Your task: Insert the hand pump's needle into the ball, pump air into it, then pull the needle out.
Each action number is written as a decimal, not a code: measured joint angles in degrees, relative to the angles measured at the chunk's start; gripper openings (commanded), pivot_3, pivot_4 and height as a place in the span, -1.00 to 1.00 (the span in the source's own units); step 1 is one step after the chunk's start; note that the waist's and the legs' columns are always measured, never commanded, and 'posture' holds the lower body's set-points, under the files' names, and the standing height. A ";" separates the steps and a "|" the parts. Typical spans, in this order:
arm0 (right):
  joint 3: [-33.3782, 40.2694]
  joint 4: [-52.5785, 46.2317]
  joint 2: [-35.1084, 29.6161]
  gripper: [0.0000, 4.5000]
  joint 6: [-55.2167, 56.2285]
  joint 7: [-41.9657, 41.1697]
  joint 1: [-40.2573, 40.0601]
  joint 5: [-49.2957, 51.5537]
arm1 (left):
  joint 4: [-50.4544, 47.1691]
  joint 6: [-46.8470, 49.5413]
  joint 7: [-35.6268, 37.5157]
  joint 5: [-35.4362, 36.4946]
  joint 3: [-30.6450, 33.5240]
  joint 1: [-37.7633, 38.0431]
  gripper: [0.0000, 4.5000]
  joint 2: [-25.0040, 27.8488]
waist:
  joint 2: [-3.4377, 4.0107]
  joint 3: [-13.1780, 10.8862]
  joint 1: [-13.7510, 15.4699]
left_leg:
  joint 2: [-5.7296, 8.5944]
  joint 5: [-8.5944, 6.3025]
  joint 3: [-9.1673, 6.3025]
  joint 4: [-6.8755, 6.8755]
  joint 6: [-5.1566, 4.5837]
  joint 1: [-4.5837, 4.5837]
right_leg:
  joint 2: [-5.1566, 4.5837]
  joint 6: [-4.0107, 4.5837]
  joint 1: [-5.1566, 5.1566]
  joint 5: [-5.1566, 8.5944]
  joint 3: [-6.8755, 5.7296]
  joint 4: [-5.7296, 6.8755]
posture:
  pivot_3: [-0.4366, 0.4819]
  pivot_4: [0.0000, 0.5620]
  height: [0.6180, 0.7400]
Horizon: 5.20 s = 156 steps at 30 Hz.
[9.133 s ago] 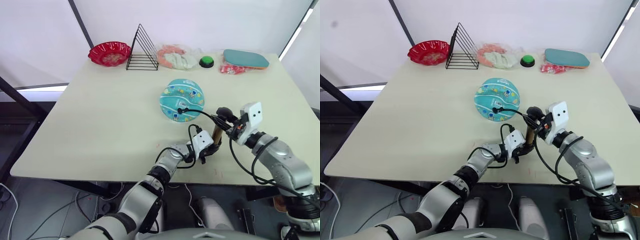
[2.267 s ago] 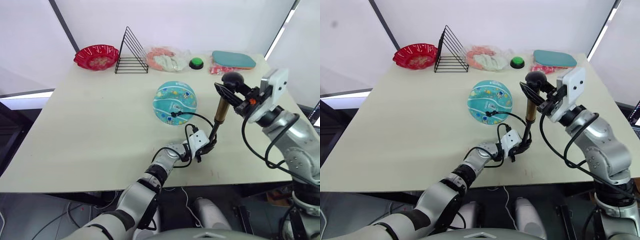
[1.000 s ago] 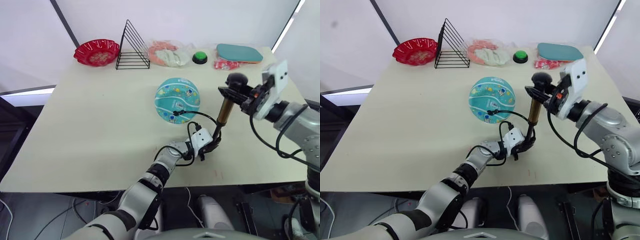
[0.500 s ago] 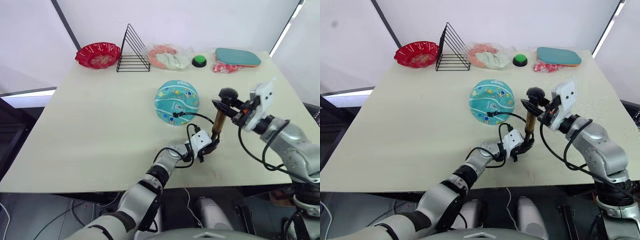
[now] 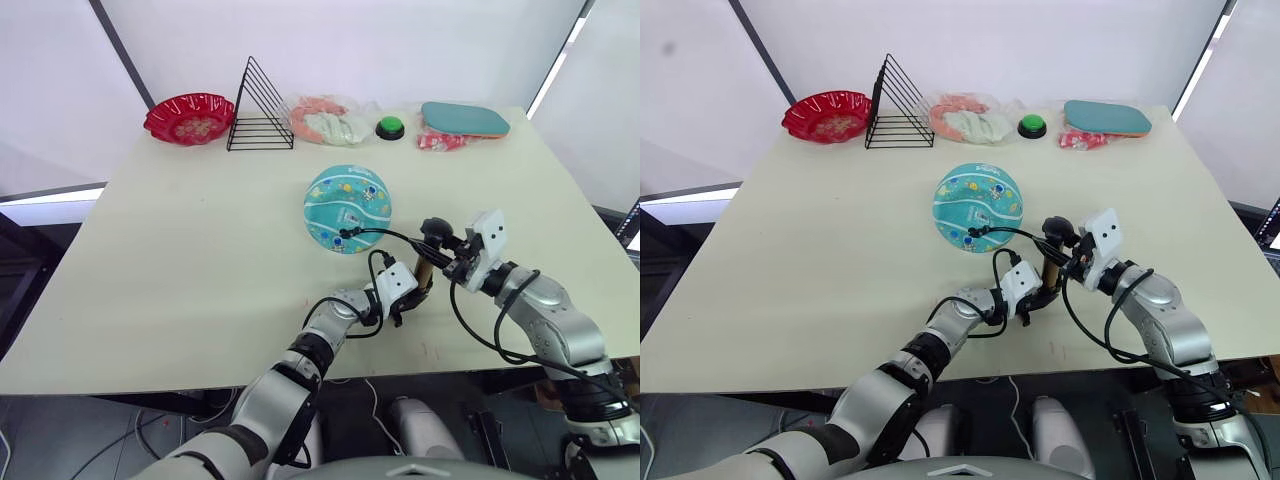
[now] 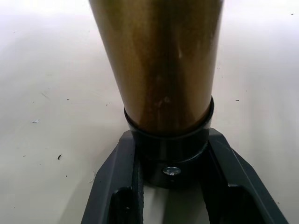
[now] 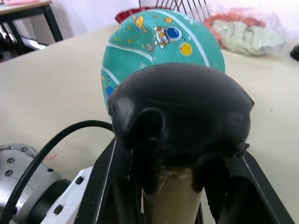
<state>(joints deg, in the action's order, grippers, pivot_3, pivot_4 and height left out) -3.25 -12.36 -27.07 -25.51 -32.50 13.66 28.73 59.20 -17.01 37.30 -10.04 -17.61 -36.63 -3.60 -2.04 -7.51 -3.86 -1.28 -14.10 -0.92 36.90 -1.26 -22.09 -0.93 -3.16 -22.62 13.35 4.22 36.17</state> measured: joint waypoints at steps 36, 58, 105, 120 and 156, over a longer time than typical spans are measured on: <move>0.46 -1.49 -0.62 -0.50 0.89 1.22 0.32 2.93 | -0.17 0.32 -0.47 0.07 -0.38 0.23 -0.53 -0.12 | 0.11 0.34 0.43 | 0.02 -0.10 0.41 0.25 -0.19 -0.28 | 0.21 -0.28 -0.45 -0.18 0.36 0.19 | -0.05 -0.47 1.00; 8.15 -7.70 -8.36 -0.50 -18.41 1.90 9.24 12.02 | -0.67 -0.74 0.33 0.54 -0.39 -0.41 -0.53 -0.51 | 1.04 -0.88 0.99 | 0.20 -0.09 0.44 0.46 -0.21 -0.86 | 0.05 -0.26 -1.01 -0.16 0.46 0.57 | -0.05 -0.47 1.00; 11.73 -11.70 -10.02 -0.50 -23.50 4.81 10.87 17.45 | -0.70 -0.98 1.38 0.75 -0.75 -0.95 -0.53 -0.23 | 0.94 -0.96 1.60 | 0.09 -0.09 0.39 0.29 -0.20 -0.84 | 0.27 0.06 -1.00 0.03 0.20 0.63 | -0.05 -0.47 1.00; 14.42 -13.98 -10.52 -0.50 -20.32 5.67 11.79 20.37 | -0.03 -1.00 1.27 0.69 -0.86 -1.03 -0.53 -0.33 | 0.89 -0.85 1.70 | 0.02 -0.09 0.27 0.29 -0.20 -0.67 | 0.36 0.07 -0.83 0.05 0.04 0.63 | -0.05 -0.47 1.00; 14.18 -12.87 -9.97 -0.50 -22.70 4.56 8.90 19.28 | -2.56 -0.76 2.31 0.75 -1.02 1.15 -0.53 0.23 | 1.43 -0.69 1.98 | -0.12 -0.10 -0.51 0.04 -0.20 -0.71 | 0.73 0.70 -0.74 0.38 -0.52 0.67 | -0.05 -0.47 1.00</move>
<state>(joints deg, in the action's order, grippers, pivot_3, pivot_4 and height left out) 10.94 -25.23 -37.04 -48.21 -27.94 22.56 48.01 56.64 -17.77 39.61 -9.30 -18.62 -35.48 -3.37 -0.61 -8.21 -1.88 -1.40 -14.19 -1.44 36.94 -1.46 -22.80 -0.20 -2.46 -23.36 13.73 3.70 36.84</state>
